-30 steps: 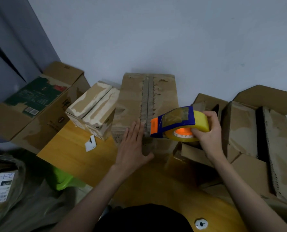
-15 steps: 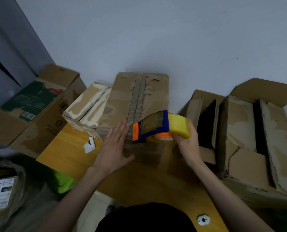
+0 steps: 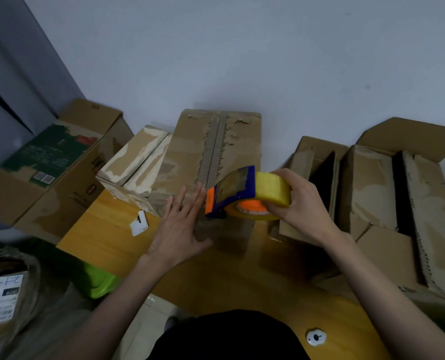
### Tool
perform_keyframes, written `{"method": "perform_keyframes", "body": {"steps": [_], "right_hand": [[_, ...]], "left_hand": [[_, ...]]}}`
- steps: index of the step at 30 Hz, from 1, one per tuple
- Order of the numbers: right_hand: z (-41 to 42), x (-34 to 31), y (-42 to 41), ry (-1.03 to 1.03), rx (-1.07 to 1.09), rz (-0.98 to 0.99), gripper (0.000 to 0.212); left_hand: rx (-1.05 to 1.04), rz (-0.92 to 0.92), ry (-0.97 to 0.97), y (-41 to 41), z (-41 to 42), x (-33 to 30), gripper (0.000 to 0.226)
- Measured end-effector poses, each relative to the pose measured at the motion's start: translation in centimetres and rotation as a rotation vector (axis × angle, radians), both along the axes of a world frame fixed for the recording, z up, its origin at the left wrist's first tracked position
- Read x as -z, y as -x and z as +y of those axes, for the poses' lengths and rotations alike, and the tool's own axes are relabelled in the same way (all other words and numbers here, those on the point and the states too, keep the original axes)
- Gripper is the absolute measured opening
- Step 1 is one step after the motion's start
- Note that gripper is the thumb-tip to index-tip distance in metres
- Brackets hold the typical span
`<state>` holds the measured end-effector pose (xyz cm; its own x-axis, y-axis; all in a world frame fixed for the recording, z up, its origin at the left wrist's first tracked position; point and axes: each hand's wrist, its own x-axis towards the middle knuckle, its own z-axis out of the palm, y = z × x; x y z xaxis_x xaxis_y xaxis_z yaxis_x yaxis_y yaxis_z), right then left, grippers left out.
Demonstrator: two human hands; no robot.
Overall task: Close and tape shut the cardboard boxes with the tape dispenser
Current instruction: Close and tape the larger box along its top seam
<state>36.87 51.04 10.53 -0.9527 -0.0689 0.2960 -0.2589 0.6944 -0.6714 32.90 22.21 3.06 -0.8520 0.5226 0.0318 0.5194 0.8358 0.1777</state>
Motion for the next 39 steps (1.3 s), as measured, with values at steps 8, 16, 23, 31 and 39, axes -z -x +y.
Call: {"method": "perform_keyframes", "body": {"steps": [8, 16, 23, 31, 39], "right_hand": [[2.8, 0.2, -1.7, 0.045, 0.067, -0.056, 0.049], [4.5, 0.0, -3.0, 0.162, 0.146, -0.074, 0.047], [7.4, -0.4, -4.0, 0.191, 0.233, -0.075, 0.056], [7.4, -0.3, -4.1, 0.081, 0.273, -0.01, 0.045], [8.6, -1.4, -3.2, -0.141, 0.122, -0.007, 0.062]], "left_hand": [[0.0, 0.012, 0.003, -0.1, -0.2, 0.5, 0.113], [0.008, 0.016, 0.007, 0.0, -0.5, 0.5, 0.111], [0.01, 0.032, 0.062, 0.1, -0.2, 0.5, 0.11], [0.137, 0.049, 0.055, -1.3, 5.3, 0.1, 0.114], [0.122, 0.045, 0.028, -2.1, 8.0, 0.8, 0.114]]}}
